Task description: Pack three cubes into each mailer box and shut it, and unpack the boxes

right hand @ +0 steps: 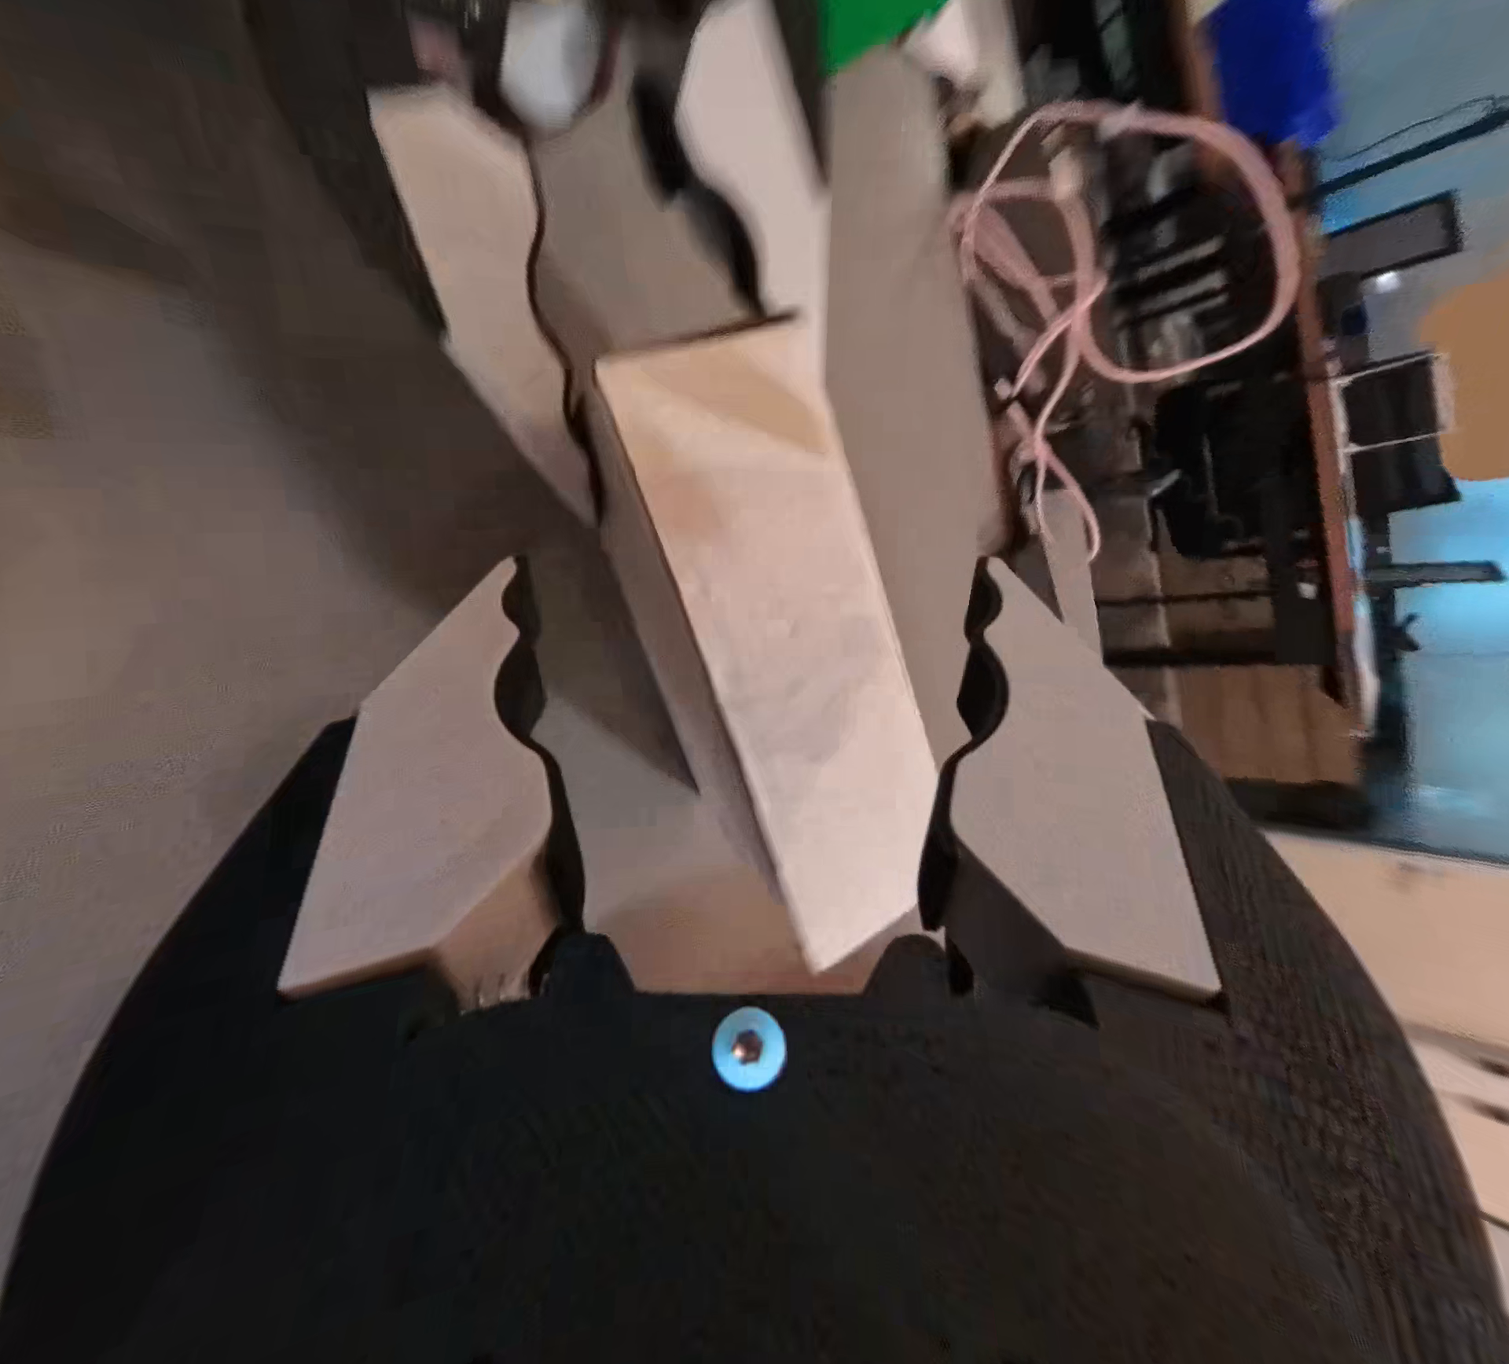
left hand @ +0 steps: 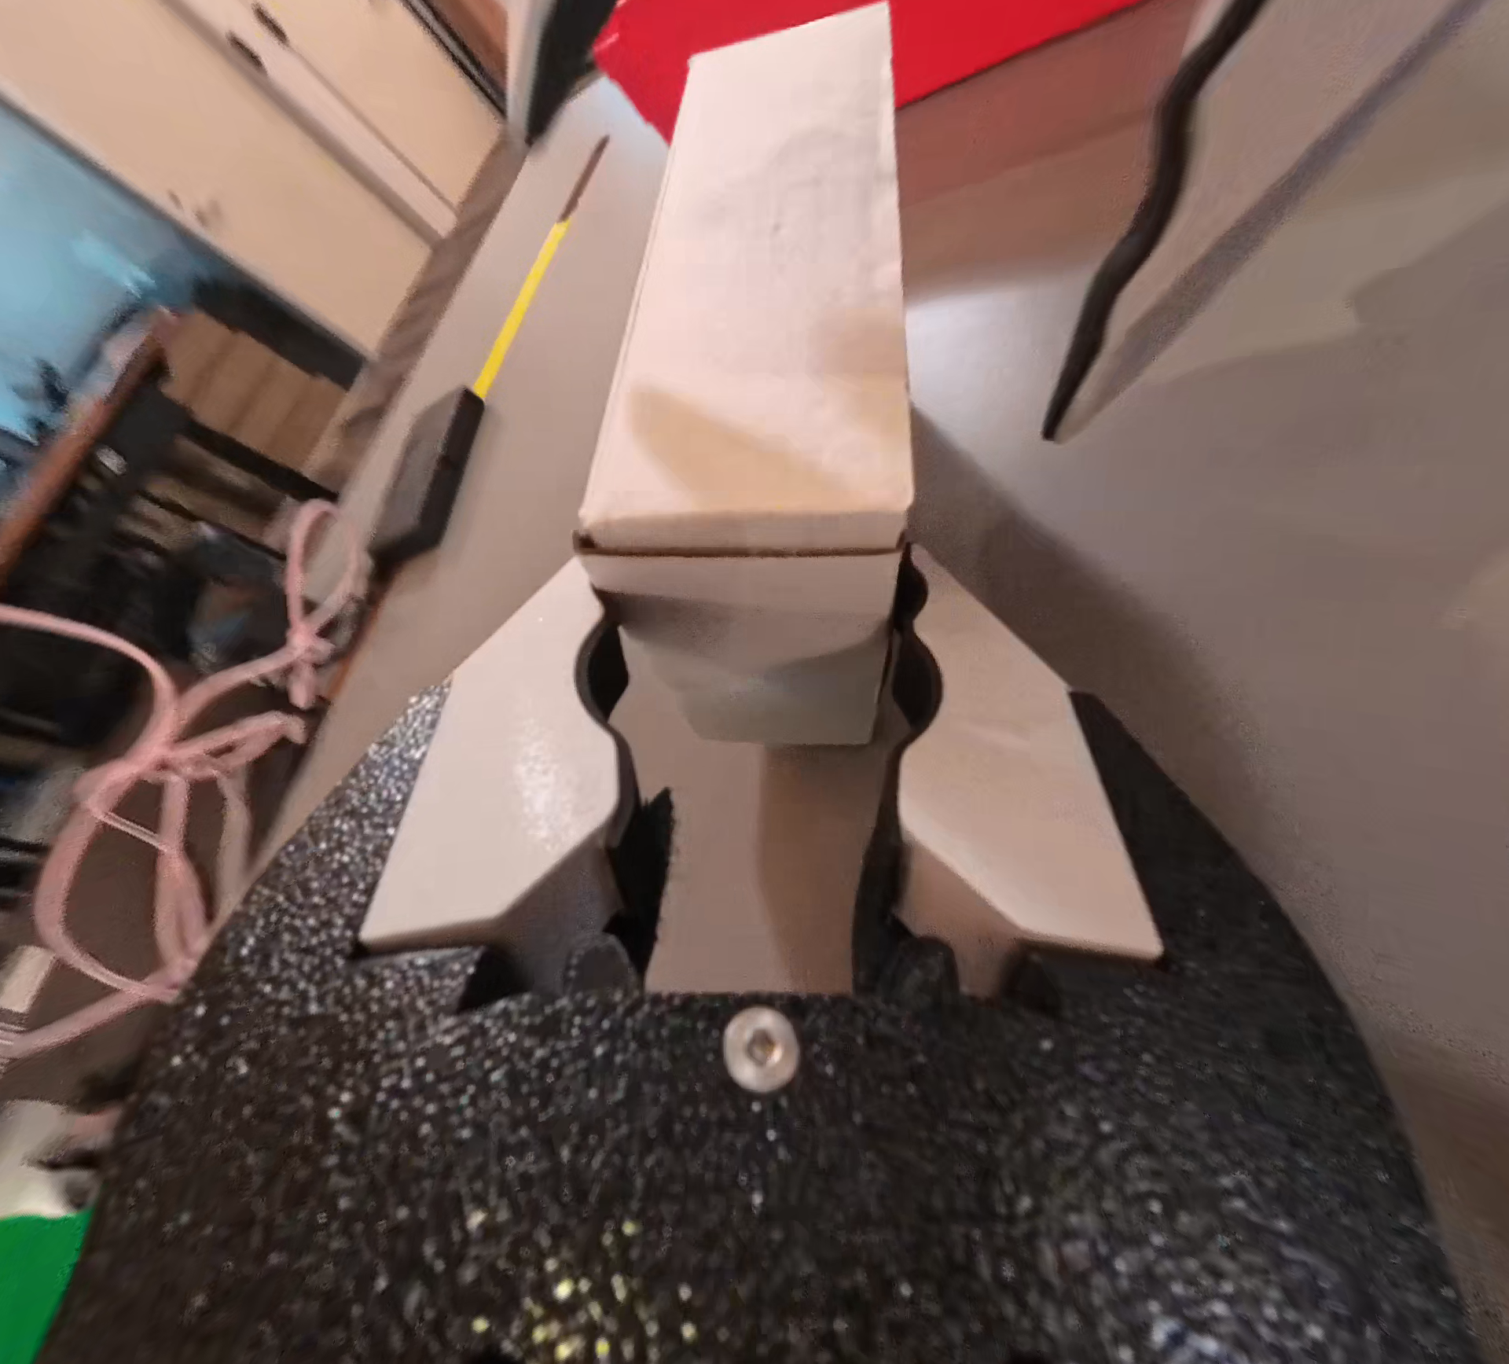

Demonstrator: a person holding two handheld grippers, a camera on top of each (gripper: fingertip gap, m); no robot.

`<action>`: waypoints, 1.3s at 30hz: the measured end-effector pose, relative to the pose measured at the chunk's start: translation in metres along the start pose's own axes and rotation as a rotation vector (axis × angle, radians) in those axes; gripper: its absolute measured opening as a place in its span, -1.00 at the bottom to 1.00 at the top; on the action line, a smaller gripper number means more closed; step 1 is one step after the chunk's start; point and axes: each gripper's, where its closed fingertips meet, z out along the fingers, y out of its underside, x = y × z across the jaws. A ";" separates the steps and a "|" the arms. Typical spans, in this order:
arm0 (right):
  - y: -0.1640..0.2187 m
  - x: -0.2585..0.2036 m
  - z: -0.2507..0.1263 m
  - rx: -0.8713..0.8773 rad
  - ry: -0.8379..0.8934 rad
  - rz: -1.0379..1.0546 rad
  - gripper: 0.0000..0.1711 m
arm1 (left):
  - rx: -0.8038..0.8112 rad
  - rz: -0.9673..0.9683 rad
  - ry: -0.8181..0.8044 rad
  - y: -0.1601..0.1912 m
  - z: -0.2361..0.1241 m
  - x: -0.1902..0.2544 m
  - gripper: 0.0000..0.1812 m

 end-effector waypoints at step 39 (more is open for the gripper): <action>0.381 0.099 -0.078 -0.663 0.052 -0.105 0.13 | 0.427 -0.264 -0.304 -0.034 -0.012 -0.044 0.29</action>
